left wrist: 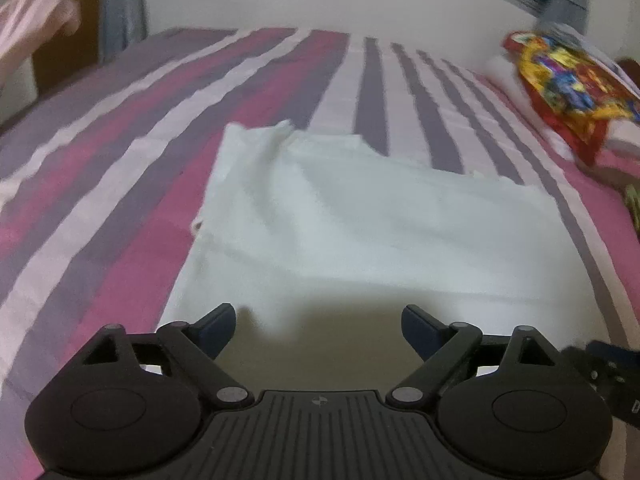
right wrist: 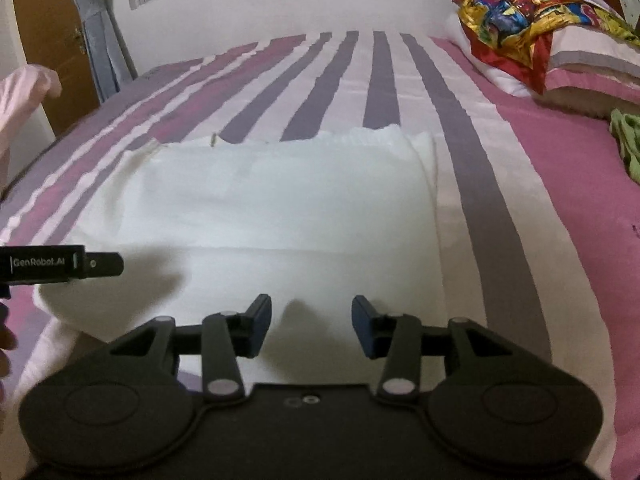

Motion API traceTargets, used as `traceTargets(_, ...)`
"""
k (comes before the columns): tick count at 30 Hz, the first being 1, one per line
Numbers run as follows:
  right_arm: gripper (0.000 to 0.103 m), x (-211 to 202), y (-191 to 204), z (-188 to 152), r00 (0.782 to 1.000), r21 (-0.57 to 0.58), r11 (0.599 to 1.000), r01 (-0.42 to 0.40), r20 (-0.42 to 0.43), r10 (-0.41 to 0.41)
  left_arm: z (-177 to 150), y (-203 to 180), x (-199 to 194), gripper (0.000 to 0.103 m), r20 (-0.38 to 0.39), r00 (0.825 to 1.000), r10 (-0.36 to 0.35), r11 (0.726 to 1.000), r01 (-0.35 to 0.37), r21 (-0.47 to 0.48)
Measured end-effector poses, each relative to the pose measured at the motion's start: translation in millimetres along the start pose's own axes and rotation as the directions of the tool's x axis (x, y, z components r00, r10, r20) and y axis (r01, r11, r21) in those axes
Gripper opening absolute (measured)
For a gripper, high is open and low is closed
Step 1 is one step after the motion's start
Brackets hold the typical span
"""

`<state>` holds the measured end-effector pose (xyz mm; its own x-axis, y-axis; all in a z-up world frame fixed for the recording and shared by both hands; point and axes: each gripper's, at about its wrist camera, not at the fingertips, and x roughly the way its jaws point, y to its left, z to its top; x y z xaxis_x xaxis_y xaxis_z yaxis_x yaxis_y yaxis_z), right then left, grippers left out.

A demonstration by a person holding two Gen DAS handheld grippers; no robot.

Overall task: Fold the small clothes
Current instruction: 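Open both grippers and withdraw them from the folded sweater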

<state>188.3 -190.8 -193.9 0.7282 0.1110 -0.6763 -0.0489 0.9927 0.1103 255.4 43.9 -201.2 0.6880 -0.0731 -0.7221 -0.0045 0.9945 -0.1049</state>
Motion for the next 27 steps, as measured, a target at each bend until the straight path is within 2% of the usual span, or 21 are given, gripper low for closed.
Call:
traceTargets(6, 0.044, -5, -6, -4, 1.000, 0.058, 0.998, -0.018, -0.006, 0.019, 0, -8, -7, 0.089, 0.003, 1.000, 0.000, 0.999, 0.000, 0.047)
traceTargets(13, 0.045, -8, -6, -7, 1.000, 0.061, 0.998, -0.007, -0.002, 0.007, -4, -15, -10, 0.089, 0.005, 1.000, -0.006, 0.998, 0.006, 0.069)
traceTargets(27, 0.048, 2, -11, -11, 0.999, 0.083, 0.996, 0.018, -0.032, -0.015, -19, -10, 9, 0.089, -0.044, 0.999, 0.015, 0.996, -0.011, 0.090)
